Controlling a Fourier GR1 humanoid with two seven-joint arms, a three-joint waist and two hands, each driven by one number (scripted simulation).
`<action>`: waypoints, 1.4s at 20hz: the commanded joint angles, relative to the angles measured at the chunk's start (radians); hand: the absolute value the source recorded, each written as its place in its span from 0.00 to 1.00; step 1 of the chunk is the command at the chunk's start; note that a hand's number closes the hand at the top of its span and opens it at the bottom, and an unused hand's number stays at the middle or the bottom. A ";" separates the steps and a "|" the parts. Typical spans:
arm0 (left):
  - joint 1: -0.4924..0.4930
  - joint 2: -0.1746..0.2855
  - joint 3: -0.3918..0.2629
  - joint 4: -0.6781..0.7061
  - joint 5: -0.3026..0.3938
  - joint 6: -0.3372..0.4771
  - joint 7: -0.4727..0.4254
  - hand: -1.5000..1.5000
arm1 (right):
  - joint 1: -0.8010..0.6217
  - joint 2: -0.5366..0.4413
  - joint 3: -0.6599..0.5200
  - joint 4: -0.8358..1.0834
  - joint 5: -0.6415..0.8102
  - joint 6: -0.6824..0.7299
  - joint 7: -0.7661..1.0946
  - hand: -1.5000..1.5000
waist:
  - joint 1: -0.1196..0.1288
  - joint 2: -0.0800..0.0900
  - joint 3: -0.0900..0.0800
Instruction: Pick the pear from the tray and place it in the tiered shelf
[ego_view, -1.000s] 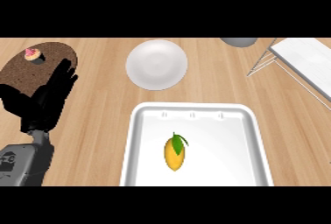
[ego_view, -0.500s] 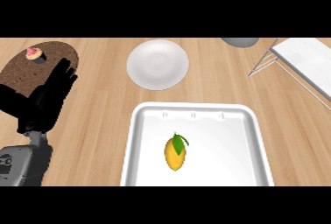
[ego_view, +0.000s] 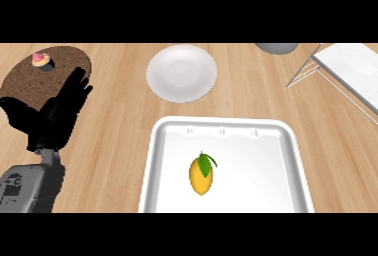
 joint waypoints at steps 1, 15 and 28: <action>0.034 0.005 0.001 -0.075 0.010 0.002 0.068 0.50 | 0.008 -0.003 -0.057 0.107 -0.027 -0.056 -0.147 0.00 | -0.004 -0.004 0.000; 0.009 -0.006 0.018 -0.015 -0.019 0.002 0.011 0.50 | -0.084 -0.404 -0.126 0.552 -0.211 0.392 -0.104 0.00 | -0.011 -0.001 0.000; -0.008 -0.004 0.031 -0.015 -0.009 0.000 0.033 0.50 | 0.157 -0.546 -0.206 0.765 -0.224 0.653 -0.540 0.00 | -0.032 -0.001 0.006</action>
